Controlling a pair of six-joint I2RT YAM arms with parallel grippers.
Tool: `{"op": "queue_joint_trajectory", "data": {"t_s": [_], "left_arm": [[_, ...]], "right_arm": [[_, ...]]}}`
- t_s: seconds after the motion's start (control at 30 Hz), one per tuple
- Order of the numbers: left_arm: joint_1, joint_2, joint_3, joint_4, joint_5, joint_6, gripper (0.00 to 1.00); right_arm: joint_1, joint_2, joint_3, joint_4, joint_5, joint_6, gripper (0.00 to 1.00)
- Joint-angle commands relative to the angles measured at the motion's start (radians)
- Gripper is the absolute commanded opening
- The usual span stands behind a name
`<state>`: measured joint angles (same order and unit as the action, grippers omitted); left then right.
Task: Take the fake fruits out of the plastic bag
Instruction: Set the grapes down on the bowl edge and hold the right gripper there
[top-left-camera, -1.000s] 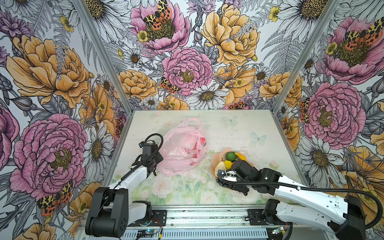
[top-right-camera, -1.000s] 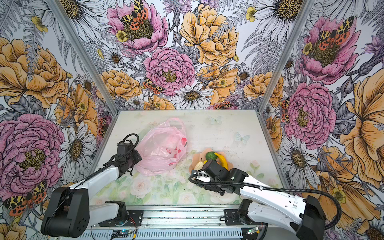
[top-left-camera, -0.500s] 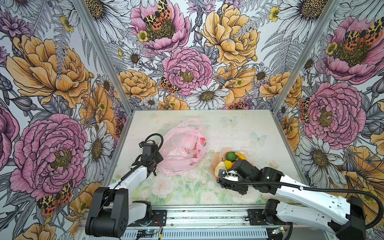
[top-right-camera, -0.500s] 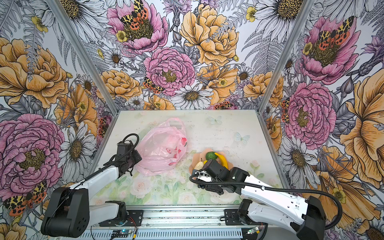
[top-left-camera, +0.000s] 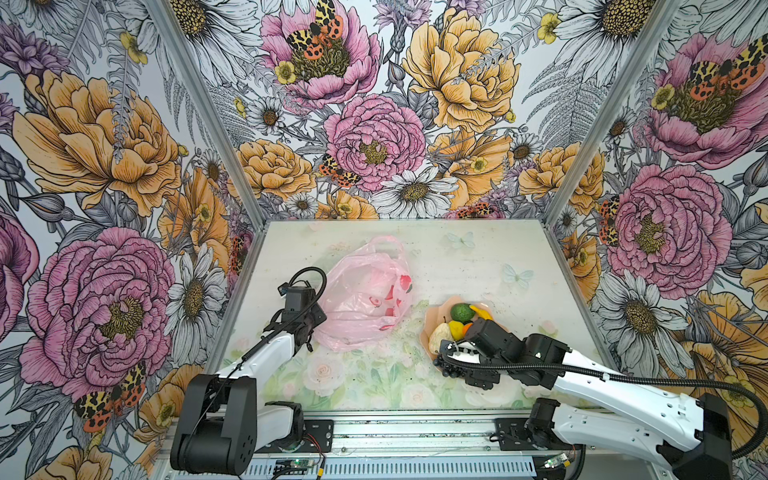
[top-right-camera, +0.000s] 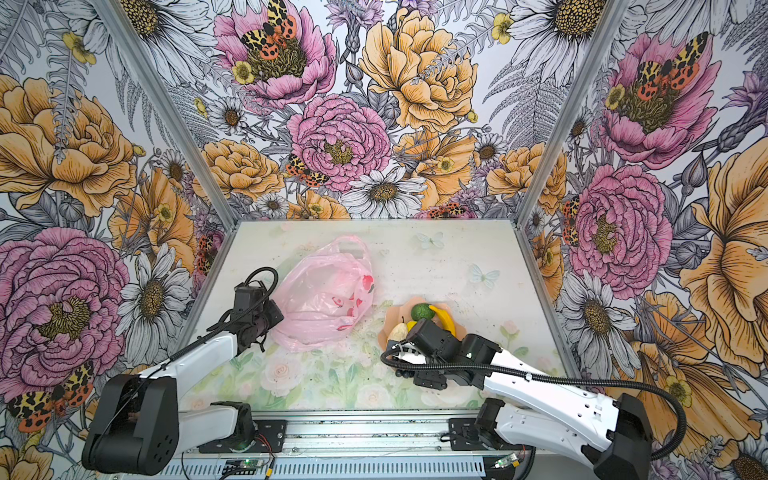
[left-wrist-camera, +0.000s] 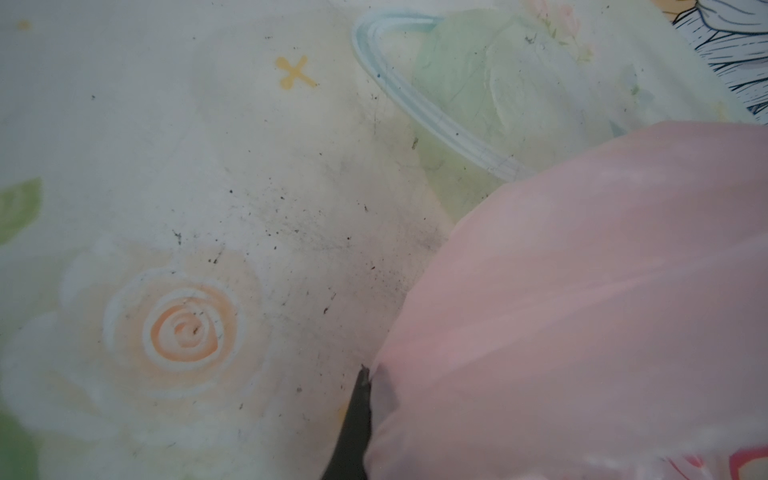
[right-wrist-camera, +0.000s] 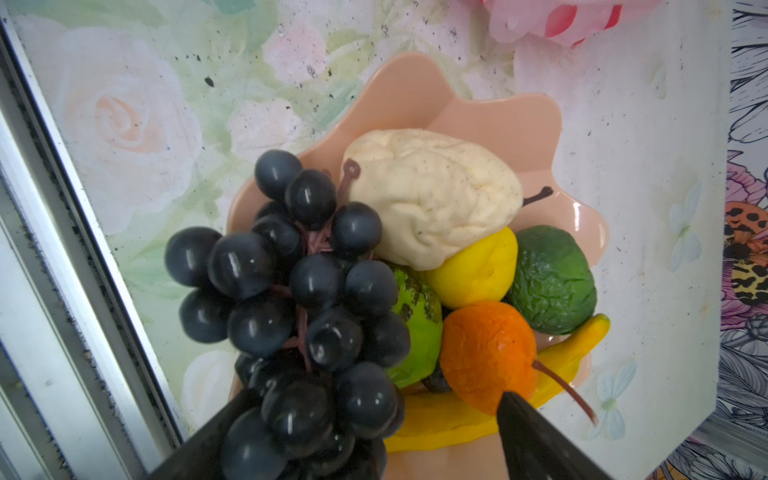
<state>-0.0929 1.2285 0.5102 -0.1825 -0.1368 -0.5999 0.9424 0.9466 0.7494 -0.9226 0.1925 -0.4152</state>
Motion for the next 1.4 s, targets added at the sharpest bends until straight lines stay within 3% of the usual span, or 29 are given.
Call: {"op": "queue_joint_trajectory", "data": {"t_s": [0.0, 0.3, 0.57, 0.9, 1.37], "left_arm": [[0.011, 0.005, -0.006, 0.021, 0.016, 0.013, 0.03], [0.009, 0.009, -0.006, 0.022, 0.018, 0.012, 0.02], [0.01, 0.009, -0.006, 0.021, 0.02, 0.012, 0.02], [0.009, 0.006, -0.005, 0.021, 0.017, 0.012, 0.02], [0.009, 0.009, -0.005, 0.021, 0.019, 0.013, 0.02]], "right_arm": [[0.005, -0.037, 0.031, -0.002, 0.027, -0.014, 0.96], [-0.004, -0.105, 0.051, 0.0, 0.032, 0.006, 1.0], [-0.003, -0.149, 0.071, -0.001, 0.12, 0.039, 1.0], [-0.002, -0.076, 0.025, -0.017, 0.064, -0.003, 0.98], [-0.001, -0.033, 0.007, -0.067, 0.156, -0.06, 0.99]]}}
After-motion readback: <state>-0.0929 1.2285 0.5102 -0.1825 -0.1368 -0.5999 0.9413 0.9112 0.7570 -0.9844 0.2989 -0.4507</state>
